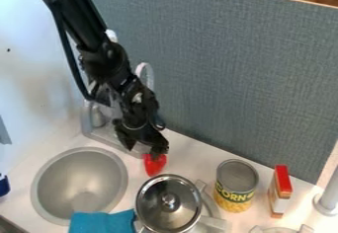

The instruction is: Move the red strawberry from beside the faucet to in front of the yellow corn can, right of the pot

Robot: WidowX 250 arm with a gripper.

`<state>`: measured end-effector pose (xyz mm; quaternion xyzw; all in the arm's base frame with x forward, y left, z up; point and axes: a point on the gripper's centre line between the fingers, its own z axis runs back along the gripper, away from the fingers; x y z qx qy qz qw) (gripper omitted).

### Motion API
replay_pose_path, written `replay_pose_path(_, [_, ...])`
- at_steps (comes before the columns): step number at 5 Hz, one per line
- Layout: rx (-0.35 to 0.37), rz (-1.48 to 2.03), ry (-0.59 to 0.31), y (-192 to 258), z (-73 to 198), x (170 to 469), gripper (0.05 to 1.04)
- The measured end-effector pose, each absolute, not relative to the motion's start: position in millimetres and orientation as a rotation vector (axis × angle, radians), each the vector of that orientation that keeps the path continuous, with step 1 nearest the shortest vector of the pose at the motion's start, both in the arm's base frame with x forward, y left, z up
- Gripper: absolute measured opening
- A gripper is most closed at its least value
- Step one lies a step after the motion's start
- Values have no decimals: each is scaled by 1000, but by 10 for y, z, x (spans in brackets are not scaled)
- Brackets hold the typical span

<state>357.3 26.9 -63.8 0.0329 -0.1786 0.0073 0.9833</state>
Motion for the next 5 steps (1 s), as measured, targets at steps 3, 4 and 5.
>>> replay_pose_path(3, [81,3,-307,170,-785,3650,1001])
replay_pose_path(4, [74,12,-270,163,-889,3650,1001])
replay_pose_path(5, [65,22,-239,157,-961,3647,1001])
